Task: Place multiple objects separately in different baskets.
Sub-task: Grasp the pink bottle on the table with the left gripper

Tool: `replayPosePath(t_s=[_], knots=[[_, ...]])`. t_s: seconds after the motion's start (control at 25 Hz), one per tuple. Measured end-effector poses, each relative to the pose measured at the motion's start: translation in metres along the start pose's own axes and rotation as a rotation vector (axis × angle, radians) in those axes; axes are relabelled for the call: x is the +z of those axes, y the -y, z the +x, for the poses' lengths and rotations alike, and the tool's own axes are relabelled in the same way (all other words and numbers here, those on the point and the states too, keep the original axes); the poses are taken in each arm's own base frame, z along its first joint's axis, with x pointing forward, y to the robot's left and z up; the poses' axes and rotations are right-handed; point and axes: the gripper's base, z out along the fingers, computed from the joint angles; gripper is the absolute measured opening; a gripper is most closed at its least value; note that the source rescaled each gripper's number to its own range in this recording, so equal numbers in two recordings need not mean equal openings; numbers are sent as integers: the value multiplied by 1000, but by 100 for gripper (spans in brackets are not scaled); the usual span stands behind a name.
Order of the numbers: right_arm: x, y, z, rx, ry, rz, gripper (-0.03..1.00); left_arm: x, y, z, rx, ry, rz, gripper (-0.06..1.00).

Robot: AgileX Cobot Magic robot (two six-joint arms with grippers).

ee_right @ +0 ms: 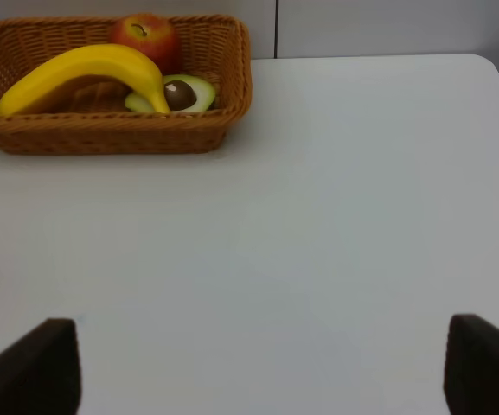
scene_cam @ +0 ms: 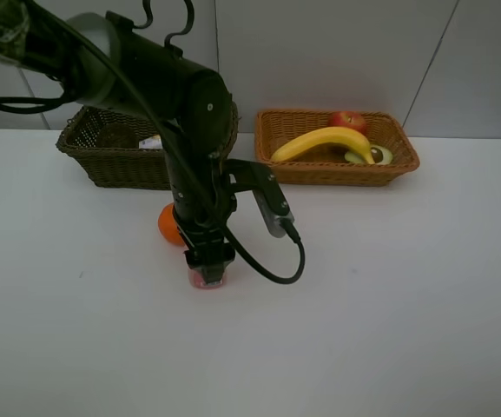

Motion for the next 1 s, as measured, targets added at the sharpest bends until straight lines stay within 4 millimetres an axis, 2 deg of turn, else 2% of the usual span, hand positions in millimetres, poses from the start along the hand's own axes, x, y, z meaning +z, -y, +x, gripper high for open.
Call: replayPosePath(t_s=[0.16, 0.28, 0.4, 0.48, 1.0], knots=[[0, 0, 0, 0, 0, 0, 81, 4, 0, 0, 1, -9, 5, 98], [0, 0, 0, 0, 0, 0, 81, 5, 0, 0, 1, -12, 6, 90], [0, 0, 0, 0, 0, 0, 81, 5, 0, 0, 1, -13, 7, 67], [0, 0, 0, 0, 0, 0, 81, 5, 0, 0, -1, -8, 6, 45], [0, 0, 0, 0, 0, 0, 81, 5, 0, -2, -8, 6, 9, 44]])
